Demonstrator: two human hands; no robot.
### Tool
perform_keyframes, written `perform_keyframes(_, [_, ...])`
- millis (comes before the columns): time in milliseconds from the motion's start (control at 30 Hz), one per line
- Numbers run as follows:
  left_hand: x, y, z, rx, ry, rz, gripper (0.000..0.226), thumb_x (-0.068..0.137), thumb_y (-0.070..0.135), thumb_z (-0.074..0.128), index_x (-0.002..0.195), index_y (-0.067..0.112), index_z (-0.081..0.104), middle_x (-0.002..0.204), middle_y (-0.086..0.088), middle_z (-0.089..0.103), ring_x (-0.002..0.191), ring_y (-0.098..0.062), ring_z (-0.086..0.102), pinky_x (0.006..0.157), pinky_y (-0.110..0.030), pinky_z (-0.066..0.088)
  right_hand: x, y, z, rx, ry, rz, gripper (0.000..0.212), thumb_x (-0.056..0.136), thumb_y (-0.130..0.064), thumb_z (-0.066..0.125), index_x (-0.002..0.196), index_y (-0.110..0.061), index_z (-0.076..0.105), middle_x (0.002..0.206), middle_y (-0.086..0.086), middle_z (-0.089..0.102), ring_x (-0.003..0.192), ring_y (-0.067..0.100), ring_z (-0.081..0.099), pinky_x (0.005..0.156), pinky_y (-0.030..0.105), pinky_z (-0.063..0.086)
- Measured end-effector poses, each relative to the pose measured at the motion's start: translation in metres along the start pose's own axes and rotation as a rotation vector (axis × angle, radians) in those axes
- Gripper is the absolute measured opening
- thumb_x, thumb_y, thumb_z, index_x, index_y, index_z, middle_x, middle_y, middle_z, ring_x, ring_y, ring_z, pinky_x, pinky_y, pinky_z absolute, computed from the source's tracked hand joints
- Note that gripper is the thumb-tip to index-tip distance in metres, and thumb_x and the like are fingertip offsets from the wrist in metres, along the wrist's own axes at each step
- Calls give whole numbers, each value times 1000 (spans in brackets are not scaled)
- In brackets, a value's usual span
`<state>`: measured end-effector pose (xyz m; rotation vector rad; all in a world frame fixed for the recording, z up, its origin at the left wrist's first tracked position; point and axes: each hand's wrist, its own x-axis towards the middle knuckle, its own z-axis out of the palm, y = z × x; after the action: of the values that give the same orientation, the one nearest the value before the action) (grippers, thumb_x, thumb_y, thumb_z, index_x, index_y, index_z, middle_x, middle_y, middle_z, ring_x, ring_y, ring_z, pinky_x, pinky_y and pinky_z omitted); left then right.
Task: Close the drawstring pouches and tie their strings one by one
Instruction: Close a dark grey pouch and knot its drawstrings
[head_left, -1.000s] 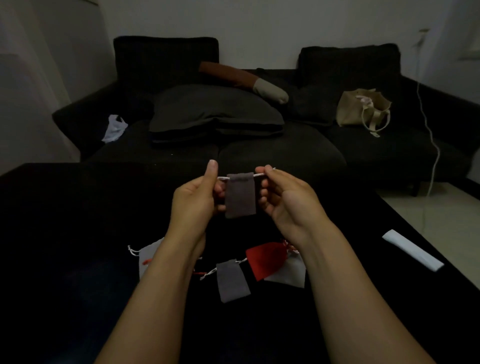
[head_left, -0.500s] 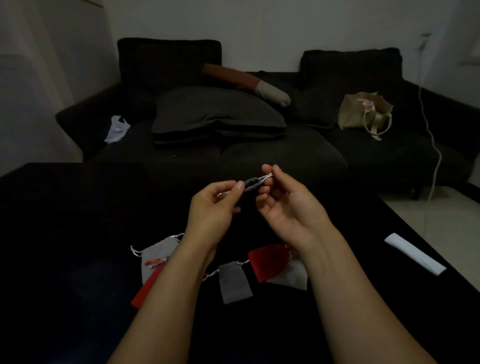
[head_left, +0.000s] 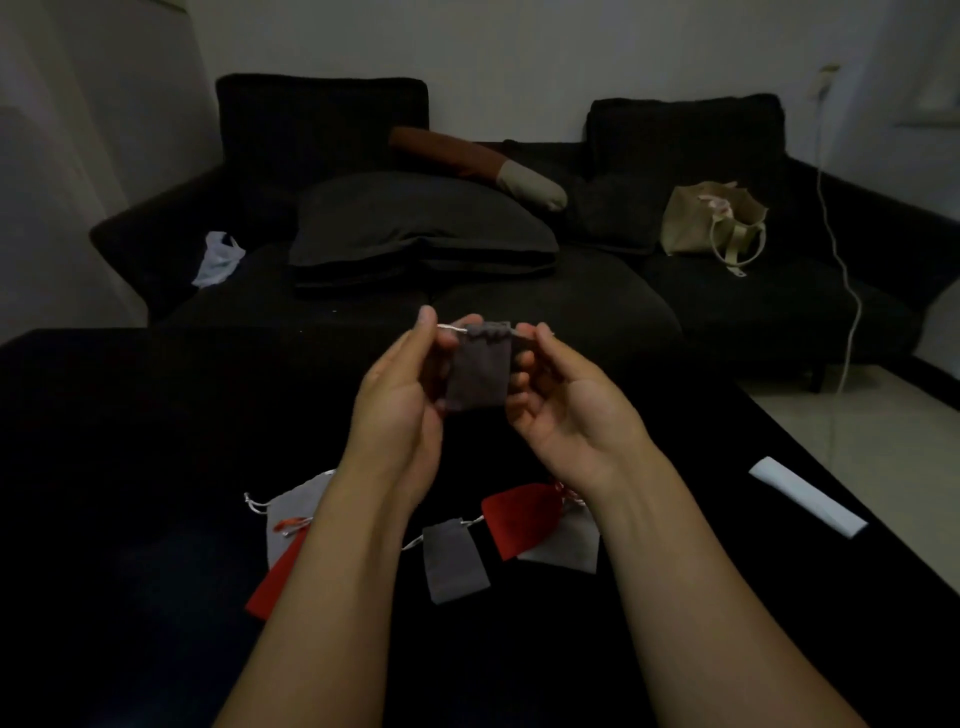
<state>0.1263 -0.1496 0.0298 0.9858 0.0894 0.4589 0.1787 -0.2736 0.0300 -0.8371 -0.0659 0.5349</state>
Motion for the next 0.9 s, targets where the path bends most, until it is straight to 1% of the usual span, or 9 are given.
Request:
perform_keyframes(100, [-4,-1,3,-249,-53,-129,48,101,32,47,66,11,73,87,-7,76,81,-18,75,67,-33,61,-1,2,3,102,-68,1,15,92,-31,61,93,-20,72,78,-1,63,61,7,50,53,16,36])
perform_keyframes(167, [-6,-1,2,-358,-40,-146,41,102,31,46,73,13,70,93,-7,76,84,-20,76,65,-35,61,-2,2,4,145,-91,0,15,92,-30,61,94,-19,71,83,1,65,62,7,50,48,14,34])
perform_keyframes(300, [-8,2,-3,-530,-41,-199,23,99,36,49,92,21,65,114,-3,74,106,-25,71,97,-44,53,-5,3,7,187,-105,10,14,92,-28,60,94,-18,69,95,0,71,59,4,53,41,11,28])
perform_keyframes(467, [-2,-6,-4,-586,15,-244,17,87,35,62,87,20,69,92,2,73,121,-17,60,113,-47,38,-5,7,11,237,-179,-34,14,89,-30,58,94,-19,64,91,0,73,54,3,52,36,9,27])
perform_keyframes(533, [-1,-5,-4,-489,39,-207,22,92,35,59,79,18,64,76,3,67,98,-13,65,101,-37,49,-4,5,10,111,-122,-70,14,95,-29,56,94,-18,64,77,-2,68,49,2,50,36,10,27])
perform_keyframes(567, [0,-3,-5,-421,71,-183,27,96,35,55,75,18,60,68,4,62,78,-10,63,84,-28,54,-3,5,8,28,-90,-92,16,97,-29,54,94,-17,64,71,-2,63,47,2,47,37,11,26])
perform_keyframes(633, [2,1,-7,-271,143,-119,35,101,32,48,69,19,52,55,6,52,50,-6,41,55,-19,36,0,3,5,-108,-39,-154,17,99,-25,53,93,-14,65,65,-3,53,45,2,39,38,11,25])
perform_keyframes(700, [2,2,-7,-194,161,-82,37,102,31,45,67,20,48,50,7,46,45,-6,29,52,-21,24,2,2,4,-161,-15,-217,17,100,-22,53,93,-11,65,63,-3,50,45,3,33,39,12,25])
perform_keyframes(900, [2,1,-7,-139,127,-59,38,102,31,45,66,20,48,51,7,41,44,-5,29,49,-20,25,1,7,8,-244,-46,-271,18,100,-25,52,97,-14,66,62,-3,46,49,5,34,44,16,25])
